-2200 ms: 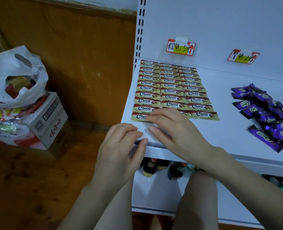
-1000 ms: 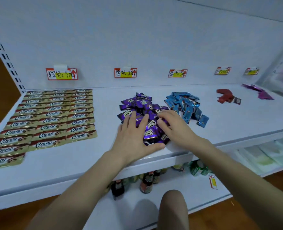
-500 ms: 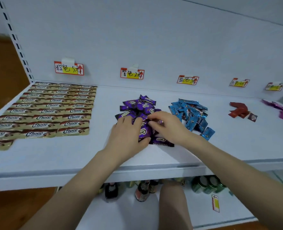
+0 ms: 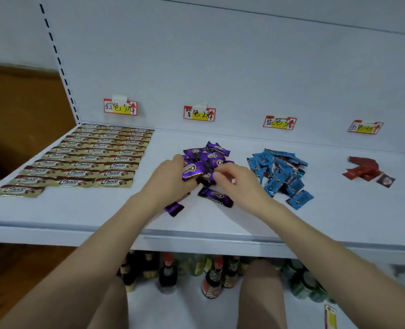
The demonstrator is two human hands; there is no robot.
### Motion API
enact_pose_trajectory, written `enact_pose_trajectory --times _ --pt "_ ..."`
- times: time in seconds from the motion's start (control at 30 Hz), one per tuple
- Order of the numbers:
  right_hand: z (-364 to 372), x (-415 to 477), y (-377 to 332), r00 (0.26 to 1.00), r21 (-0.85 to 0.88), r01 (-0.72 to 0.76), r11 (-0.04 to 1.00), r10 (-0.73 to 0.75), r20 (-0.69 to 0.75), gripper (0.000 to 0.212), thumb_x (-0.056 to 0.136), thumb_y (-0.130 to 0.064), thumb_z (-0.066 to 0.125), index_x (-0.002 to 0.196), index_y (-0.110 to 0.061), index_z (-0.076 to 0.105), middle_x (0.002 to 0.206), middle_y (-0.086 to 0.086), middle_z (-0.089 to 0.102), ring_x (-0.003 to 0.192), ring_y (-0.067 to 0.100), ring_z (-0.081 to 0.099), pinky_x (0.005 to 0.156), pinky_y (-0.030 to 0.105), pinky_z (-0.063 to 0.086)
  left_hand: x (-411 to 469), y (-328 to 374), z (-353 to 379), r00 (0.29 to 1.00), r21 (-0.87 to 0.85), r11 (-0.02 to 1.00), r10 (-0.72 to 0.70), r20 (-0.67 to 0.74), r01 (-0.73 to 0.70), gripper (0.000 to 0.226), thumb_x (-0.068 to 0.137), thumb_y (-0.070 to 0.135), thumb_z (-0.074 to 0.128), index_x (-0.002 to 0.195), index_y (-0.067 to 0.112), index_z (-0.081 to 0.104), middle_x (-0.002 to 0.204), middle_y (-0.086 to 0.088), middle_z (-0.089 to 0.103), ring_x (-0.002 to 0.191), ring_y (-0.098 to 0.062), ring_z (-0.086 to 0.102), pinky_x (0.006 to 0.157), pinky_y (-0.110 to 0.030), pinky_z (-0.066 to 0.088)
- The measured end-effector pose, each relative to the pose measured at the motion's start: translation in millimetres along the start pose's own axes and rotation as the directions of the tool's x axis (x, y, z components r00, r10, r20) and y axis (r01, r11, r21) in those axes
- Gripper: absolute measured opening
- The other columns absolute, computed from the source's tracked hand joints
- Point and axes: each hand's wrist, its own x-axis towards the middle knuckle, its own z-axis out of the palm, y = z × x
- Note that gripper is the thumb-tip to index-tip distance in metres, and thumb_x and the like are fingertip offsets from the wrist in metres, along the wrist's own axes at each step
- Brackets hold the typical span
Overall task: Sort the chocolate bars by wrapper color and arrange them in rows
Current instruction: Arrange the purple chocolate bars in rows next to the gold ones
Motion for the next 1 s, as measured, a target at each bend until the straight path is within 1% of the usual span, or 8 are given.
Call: enact_pose_trajectory --times 0.07,0.2,0.27,0.33,0.43,0.57,0.73,1.0 --pt "-0.5 -10.9 2.2 0.995 -0.132 0.026 0.991 -0.014 0.097 0.026 0.089 -0.029 0.058 0.103 -0.008 0.063 0.098 0.007 0.063 0.089 0.02 0.055 0.077 0.031 0.042 2.4 0.4 -10.0 0.995 -0.099 0.991 -0.084 0.062 0.09 0.025 0.087 0.028 0.062 0.092 0.012 0.044 0.078 0.001 0.051 0.074 -0.017 0.051 0.051 -0.015 0.037" --pt "1.8 -20.2 -1.8 0.986 -0.266 0.07 0.961 -0.026 0.163 0.027 0.086 -0.03 0.06 0.102 -0.007 0.063 0.094 0.009 0.062 0.087 0.024 0.057 0.076 0.038 0.048 4.7 -2.7 -18.1 0.979 -0.247 0.951 -0.161 0.123 0.187 0.024 0.085 0.023 0.064 0.078 0.014 0.042 0.079 -0.007 0.054 0.078 -0.032 0.061 0.071 -0.04 0.053" --pt "0.2 -21.1 -5.1 0.985 -0.235 0.067 0.97 -0.027 0.172 0.029 0.086 -0.027 0.058 0.1 -0.003 0.062 0.094 0.016 0.064 0.088 0.029 0.058 0.078 0.042 0.048 1.2 -2.2 -21.0 0.976 -0.315 0.925 -0.19 0.106 0.214 0.024 0.084 0.018 0.063 0.075 0.011 0.042 0.073 -0.008 0.051 0.064 -0.029 0.058 0.054 -0.029 0.05" --pt "-2.7 -19.5 -7.1 0.99 -0.176 0.062 0.982 -0.039 0.134 0.028 0.087 -0.026 0.056 0.097 -0.001 0.063 0.092 0.017 0.065 0.087 0.029 0.059 0.076 0.039 0.048 -4.4 -1.9 -23.9 0.973 -0.458 0.859 -0.213 0.084 0.228 0.02 0.085 0.012 0.061 0.074 0.009 0.043 0.067 -0.008 0.047 0.053 -0.022 0.049 0.042 -0.02 0.045" --pt "-11.5 -6.9 -11.2 1.0 -0.061 0.03 0.998 -0.03 0.002 0.025 0.09 -0.021 0.054 0.089 0.003 0.063 0.083 0.017 0.063 0.077 0.03 0.057 0.069 0.032 0.043 -15.4 -5.6 -29.0 0.959 -0.694 0.672 -0.265 0.1 0.258 0.017 0.087 0.006 0.057 0.074 0.007 0.047 0.068 -0.01 0.043 0.059 -0.021 0.047 0.046 -0.021 0.052" --pt "-10.8 31.9 -8.5 0.99 -0.001 0.008 1.0 -0.008 -0.137 0.03 0.091 -0.015 0.05 0.077 0.011 0.057 0.072 0.025 0.058 0.065 0.033 0.052 0.064 0.037 0.046 -33.8 -9.7 -33.0 0.942 -0.791 0.558 -0.328 0.067 0.25 0.02 0.087 0.005 0.057 0.07 0.006 0.048 0.069 -0.01 0.045 0.057 -0.019 0.048 0.046 -0.02 0.052" --pt "12.7 93.6 8.5 0.983 -0.008 -0.076 0.997 0.073 -0.17 0.03 0.091 -0.012 0.046 0.061 -0.004 0.048 0.068 0.008 0.047 0.051 0.014 0.036 0.045 0.024 0.027 -53.6 -21.9 -25.1 0.942 -0.761 0.62 -0.335 -0.035 0.192 0.018 0.087 0.007 0.056 0.071 0.006 0.049 0.064 -0.014 0.053 0.043 -0.017 0.05 0.043 -0.023 0.045" --pt "35.3 121.5 42.5 0.981 -0.143 -0.157 0.977 0.137 -0.139 0.039 0.094 -0.012 0.044 0.056 -0.011 0.035 0.062 0.003 0.035 0.057 0.018 0.035 0.049 0.026 0.022 -40.2 -26.9 -6.7 0.96 -0.696 0.696 -0.277 -0.037 0.174 0.023 0.086 0.01 0.056 0.065 0.008 0.047 0.053 0.0 0.048 0.041 -0.015 0.05 0.048 -0.026 0.039"
